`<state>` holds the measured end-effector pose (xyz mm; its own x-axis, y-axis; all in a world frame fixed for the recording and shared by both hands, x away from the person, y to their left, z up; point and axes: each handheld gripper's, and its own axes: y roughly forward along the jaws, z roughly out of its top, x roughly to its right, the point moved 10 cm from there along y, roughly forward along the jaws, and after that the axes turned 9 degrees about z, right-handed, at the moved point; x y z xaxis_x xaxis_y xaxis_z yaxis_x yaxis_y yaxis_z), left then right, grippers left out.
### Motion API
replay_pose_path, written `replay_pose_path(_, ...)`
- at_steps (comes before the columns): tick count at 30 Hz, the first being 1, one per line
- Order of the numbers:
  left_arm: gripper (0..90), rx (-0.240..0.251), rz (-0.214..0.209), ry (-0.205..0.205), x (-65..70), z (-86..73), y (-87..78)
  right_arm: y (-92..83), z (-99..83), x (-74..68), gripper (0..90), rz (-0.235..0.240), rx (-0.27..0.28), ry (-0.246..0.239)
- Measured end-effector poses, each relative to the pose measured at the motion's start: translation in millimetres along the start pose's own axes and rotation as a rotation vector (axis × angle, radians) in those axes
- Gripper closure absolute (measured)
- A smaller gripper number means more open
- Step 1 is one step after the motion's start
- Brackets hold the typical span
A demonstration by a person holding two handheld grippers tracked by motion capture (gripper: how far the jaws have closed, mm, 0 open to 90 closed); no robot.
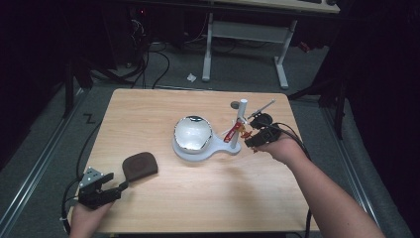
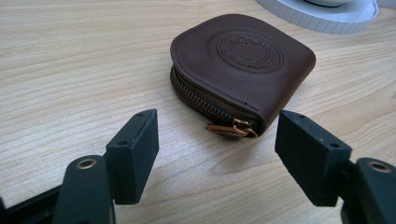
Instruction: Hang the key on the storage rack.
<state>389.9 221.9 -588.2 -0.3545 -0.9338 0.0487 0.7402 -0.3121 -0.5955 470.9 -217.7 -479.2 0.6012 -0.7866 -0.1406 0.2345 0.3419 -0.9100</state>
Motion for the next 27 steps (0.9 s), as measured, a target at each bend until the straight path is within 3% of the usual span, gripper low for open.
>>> replay_pose_path(7, 30.7, -0.001, -0.001, 0.002, -0.2, 0.0, 0.7, 5.4, -9.2, 1.1, 62.4, 0.017, -0.007, 0.009)
replay_pose_path(19, 30.8, -0.004, -0.008, -0.006, 2.0, 1.1, 1.0, -3.8, -32.3, 2.1, 58.9, 0.011, 0.015, 0.05)
replay_pose_path(27, 30.8, -0.002, -0.027, -0.038, 3.1, 2.5, -0.6, -7.3, -54.3, 9.4, 56.0, -0.03, 0.048, 0.053)
